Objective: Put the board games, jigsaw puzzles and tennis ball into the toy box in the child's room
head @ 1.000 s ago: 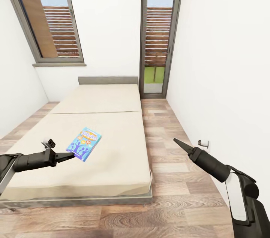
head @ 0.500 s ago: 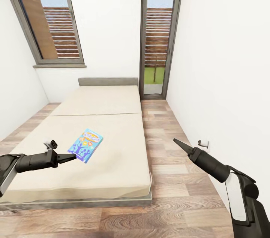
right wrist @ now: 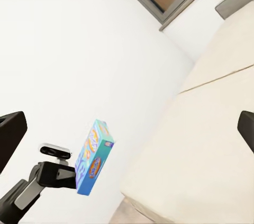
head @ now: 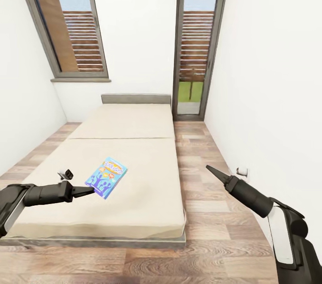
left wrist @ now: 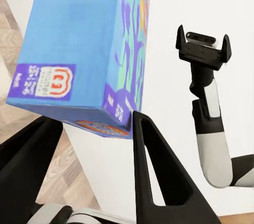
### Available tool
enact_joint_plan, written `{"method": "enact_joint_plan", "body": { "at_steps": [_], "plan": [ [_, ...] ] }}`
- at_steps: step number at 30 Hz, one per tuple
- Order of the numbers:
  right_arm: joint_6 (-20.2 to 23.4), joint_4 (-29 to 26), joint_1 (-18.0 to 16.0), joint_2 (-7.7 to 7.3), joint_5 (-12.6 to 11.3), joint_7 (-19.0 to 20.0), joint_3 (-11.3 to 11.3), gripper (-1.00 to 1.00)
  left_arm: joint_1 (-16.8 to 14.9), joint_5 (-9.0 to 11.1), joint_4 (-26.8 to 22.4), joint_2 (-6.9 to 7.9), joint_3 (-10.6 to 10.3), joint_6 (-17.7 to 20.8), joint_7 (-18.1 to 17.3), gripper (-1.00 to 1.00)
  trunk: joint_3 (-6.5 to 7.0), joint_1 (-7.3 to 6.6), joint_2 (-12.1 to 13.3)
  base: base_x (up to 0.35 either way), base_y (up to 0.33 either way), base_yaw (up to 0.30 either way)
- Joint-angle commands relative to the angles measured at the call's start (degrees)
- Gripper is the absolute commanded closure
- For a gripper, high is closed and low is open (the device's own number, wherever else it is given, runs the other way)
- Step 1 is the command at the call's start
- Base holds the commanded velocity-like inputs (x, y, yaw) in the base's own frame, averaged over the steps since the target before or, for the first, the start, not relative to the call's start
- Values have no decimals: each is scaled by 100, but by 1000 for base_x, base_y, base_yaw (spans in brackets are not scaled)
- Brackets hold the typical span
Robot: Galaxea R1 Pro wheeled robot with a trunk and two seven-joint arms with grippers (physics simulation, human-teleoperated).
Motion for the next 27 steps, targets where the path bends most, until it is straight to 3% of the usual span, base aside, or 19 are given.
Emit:
{"method": "enact_joint_plan", "body": {
  "at_steps": [1,27],
  "plan": [
    [27,-2,-4,5,2,14,-10,-100,-4,-3,2,2,-9,60,-24,100,16,-23,39,0,0,258],
    [27,-1,-4,28,2,-41,3,-100,-2,-12,11,14,-10,51,-24,100,561,-594,1082,0,0,271]
  ]
}}
